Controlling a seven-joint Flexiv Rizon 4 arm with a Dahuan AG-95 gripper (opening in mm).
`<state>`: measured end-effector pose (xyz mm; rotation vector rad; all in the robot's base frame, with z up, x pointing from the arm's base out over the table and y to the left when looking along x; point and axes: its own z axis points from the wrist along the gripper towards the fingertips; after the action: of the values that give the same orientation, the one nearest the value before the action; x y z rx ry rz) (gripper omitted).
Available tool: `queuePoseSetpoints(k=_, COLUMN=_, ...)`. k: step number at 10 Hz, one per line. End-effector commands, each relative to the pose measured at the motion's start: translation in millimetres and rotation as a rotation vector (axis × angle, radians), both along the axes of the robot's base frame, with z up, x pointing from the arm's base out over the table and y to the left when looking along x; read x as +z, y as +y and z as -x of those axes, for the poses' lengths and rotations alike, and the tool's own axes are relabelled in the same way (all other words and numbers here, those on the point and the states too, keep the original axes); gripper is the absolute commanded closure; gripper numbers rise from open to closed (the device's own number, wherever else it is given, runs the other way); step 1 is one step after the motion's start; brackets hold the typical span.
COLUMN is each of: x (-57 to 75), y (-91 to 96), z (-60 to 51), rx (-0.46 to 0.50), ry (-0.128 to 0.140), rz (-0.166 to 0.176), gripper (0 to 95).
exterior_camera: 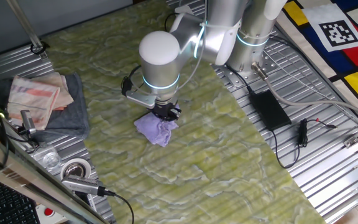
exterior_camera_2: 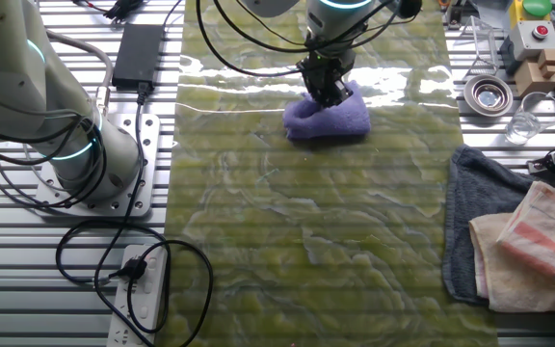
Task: Clean the table with a cloth
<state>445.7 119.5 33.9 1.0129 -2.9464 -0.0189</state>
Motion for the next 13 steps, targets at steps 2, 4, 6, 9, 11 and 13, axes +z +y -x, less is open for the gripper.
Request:
queuePoseSetpoints(k=2, x=0.5, y=1.0, z=0.8, rx=-0.143, ry=0.045, rz=0.009, gripper=95.0)
queuePoseSetpoints(k=4, x=0.5, y=1.0, z=0.8, rx=-0.219, ry=0.057, rz=0.011, gripper=95.0)
queuePoseSetpoints(k=6, x=0.5, y=1.0, z=0.8, rx=-0.245, ry=0.059, rz=0.002, gripper=95.0)
queuePoseSetpoints(k=9, x=0.5, y=1.0, z=0.8, rx=-0.29, ry=0.059, rz=-0.016, gripper=95.0)
queuePoseSetpoints(k=11, x=0.5, y=1.0, z=0.8, rx=-0.29, ry=0.053, rz=-0.016, gripper=95.0)
queuePoseSetpoints(k=13, x=0.5, y=1.0, z=0.8, rx=-0.246, ry=0.041, rz=-0.024, gripper=95.0)
